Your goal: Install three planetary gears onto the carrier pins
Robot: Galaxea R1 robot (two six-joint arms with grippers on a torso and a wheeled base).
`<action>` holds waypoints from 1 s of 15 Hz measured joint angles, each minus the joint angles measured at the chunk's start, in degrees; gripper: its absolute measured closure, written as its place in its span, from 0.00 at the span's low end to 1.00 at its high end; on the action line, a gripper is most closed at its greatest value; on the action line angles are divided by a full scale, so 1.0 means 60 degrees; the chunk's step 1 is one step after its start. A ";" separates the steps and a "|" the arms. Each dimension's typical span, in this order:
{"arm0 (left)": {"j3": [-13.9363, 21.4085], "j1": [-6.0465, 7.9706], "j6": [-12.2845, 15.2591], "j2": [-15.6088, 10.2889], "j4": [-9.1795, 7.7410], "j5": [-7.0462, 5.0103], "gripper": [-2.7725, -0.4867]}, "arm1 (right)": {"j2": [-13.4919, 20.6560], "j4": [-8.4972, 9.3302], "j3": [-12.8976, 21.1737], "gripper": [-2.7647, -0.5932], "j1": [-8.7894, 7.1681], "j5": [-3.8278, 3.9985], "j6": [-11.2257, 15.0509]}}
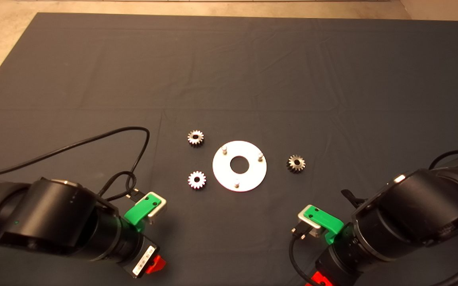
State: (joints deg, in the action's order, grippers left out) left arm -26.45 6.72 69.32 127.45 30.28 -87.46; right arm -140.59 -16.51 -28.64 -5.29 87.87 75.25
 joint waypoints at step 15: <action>0.0014 0.0000 0.0000 -0.0004 -0.0004 0.0000 0.19 | 0.1989 0.0009 -0.0349 0.00 -0.1279 0.0035 -0.1379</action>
State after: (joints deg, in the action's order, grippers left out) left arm -26.37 6.72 69.32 127.43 30.26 -87.46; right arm -128.66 -16.46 -30.73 -12.97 88.08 66.98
